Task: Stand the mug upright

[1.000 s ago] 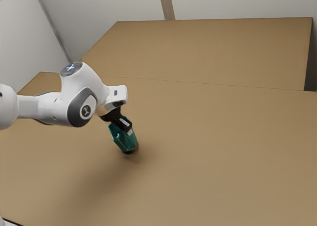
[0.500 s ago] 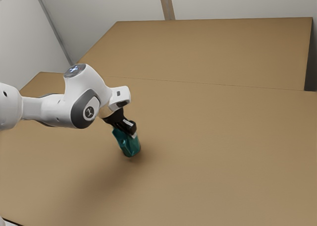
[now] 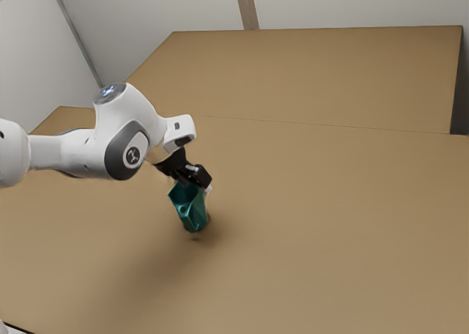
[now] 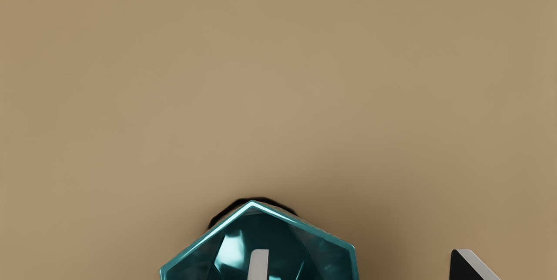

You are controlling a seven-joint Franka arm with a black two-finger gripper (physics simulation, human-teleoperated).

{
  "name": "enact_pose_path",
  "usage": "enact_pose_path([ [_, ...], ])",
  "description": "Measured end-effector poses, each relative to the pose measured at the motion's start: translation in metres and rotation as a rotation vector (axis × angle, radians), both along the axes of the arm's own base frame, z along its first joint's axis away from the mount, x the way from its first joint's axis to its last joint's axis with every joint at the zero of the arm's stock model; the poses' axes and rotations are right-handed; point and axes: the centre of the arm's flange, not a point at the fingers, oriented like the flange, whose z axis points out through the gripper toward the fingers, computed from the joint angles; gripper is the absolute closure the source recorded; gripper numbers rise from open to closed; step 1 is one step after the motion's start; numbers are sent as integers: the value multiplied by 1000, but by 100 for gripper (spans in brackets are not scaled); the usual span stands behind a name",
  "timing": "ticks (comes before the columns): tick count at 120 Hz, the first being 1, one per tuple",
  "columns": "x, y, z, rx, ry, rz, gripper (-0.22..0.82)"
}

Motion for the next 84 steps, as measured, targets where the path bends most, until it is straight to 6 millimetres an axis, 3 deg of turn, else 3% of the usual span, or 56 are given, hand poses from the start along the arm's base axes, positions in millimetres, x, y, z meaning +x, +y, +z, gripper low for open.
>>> enact_pose_path([
  [13, 4, -3, 17, -11, -13, -4, 16],
  [26, 32, -3, 69, 4, -45, -16, 10],
  [44, 81, 29, 127, 82, -37, 19, 5],
  [62, 96, 54, 180, 106, -13, 34, 2],
  [84, 90, 65, 193, 99, 65, 14, 1],
])
